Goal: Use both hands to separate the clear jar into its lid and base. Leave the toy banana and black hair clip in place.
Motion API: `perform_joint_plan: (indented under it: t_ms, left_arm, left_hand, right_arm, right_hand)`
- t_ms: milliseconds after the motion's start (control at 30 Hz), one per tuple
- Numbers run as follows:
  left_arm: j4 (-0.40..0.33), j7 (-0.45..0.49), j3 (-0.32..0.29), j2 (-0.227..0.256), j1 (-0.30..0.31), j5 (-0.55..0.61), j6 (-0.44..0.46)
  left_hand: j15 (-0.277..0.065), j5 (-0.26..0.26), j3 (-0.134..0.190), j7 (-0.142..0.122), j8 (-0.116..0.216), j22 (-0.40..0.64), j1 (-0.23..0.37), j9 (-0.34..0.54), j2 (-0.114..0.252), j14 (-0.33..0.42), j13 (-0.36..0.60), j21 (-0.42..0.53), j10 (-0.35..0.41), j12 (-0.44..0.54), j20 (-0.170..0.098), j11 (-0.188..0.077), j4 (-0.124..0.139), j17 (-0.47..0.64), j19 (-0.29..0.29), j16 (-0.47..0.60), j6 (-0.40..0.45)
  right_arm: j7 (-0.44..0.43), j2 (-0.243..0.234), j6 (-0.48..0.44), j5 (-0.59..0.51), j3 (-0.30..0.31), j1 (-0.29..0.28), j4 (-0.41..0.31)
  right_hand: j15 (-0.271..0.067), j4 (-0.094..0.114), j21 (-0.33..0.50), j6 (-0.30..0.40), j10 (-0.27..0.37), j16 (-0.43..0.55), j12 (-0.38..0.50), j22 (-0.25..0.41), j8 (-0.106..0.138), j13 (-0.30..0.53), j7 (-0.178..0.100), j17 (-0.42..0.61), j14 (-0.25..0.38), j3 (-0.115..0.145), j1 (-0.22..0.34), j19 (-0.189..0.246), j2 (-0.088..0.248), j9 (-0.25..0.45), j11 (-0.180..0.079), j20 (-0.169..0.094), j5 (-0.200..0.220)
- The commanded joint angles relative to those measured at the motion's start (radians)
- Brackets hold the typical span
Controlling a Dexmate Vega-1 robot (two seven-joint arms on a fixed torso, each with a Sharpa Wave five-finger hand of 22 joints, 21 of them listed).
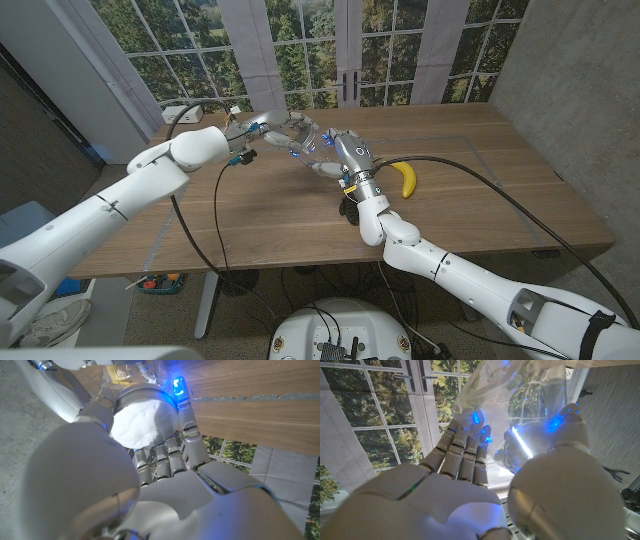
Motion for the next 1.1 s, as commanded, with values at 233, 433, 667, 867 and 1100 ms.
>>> perform_joint_plan:
  t_ms: [233,433,667,867,1100]
  left_arm:
    - [-0.047,0.001,-0.025,-0.044,-0.037,-0.28,0.422]
    - [-0.044,0.008,-0.018,-0.037,-0.054,-0.335,0.461]
    - [-0.03,-0.013,-0.008,-0.018,-0.071,-0.376,0.457]
    - [-0.047,0.101,-0.038,-0.01,0.007,-0.327,0.319]
    - [-0.064,0.29,-0.058,-0.001,0.11,-0.115,0.081]
  left_hand:
    - [-0.268,0.001,0.054,0.263,-0.003,-0.006,-0.408,-0.021,0.248,0.859,-0.131,0.137,0.776,0.004,-0.064,0.043,0.112,-0.003,0.247,-0.011,0.573]
    - [-0.256,0.039,0.107,0.26,0.0,0.102,-0.645,0.021,0.24,0.866,-0.115,0.266,0.911,0.016,-0.062,0.023,0.307,0.018,0.206,0.133,0.692]
    - [-0.252,0.101,0.021,0.261,-0.001,0.113,-0.948,0.046,0.196,0.859,-0.118,0.3,0.935,0.027,-0.076,0.023,0.317,-0.002,0.21,0.224,0.73]
    - [-0.256,0.132,-0.039,0.261,-0.143,0.007,-1.0,-0.032,0.134,0.806,-0.13,0.239,0.768,-0.083,-0.073,0.019,0.291,-0.009,0.16,0.187,0.551]
    - [-0.201,0.014,0.107,0.089,-0.342,-0.014,-0.843,-0.07,0.031,0.242,-0.097,-0.024,0.213,-0.329,0.118,-0.097,0.034,0.008,-0.194,-0.207,0.07]
  right_arm:
    - [-0.016,-0.001,0.021,0.0,0.0,0.008,0.013]
    - [-0.019,0.004,0.019,-0.004,-0.001,0.015,0.024]
    - [-0.026,0.008,0.02,-0.006,-0.004,0.02,0.035]
    - [-0.029,0.009,0.019,-0.007,-0.005,0.023,0.037]
    - [-0.029,0.009,0.018,-0.004,-0.005,0.024,0.041]
  right_hand:
    - [-0.157,0.08,0.011,0.382,0.226,0.002,0.003,-0.001,0.0,0.007,-0.19,0.001,0.031,0.088,0.092,-0.004,0.26,0.005,-0.218,-0.002,0.005]
    - [-0.157,0.079,0.015,0.385,0.228,0.001,0.001,-0.002,-0.001,0.008,-0.194,0.002,0.033,0.088,0.092,-0.006,0.259,0.002,-0.219,-0.002,0.006]
    - [-0.157,0.079,0.018,0.384,0.226,-0.001,0.0,-0.002,0.0,0.012,-0.192,0.002,0.032,0.089,0.091,-0.008,0.258,0.005,-0.218,-0.002,0.006]
    - [-0.157,0.079,0.021,0.382,0.228,-0.003,-0.003,-0.002,-0.001,0.01,-0.192,0.002,0.032,0.09,0.091,-0.011,0.257,0.006,-0.218,-0.003,0.006]
    - [-0.157,0.079,0.025,0.383,0.228,-0.004,-0.004,-0.003,-0.001,0.012,-0.192,0.002,0.032,0.091,0.092,-0.01,0.258,0.006,-0.218,-0.002,0.007]
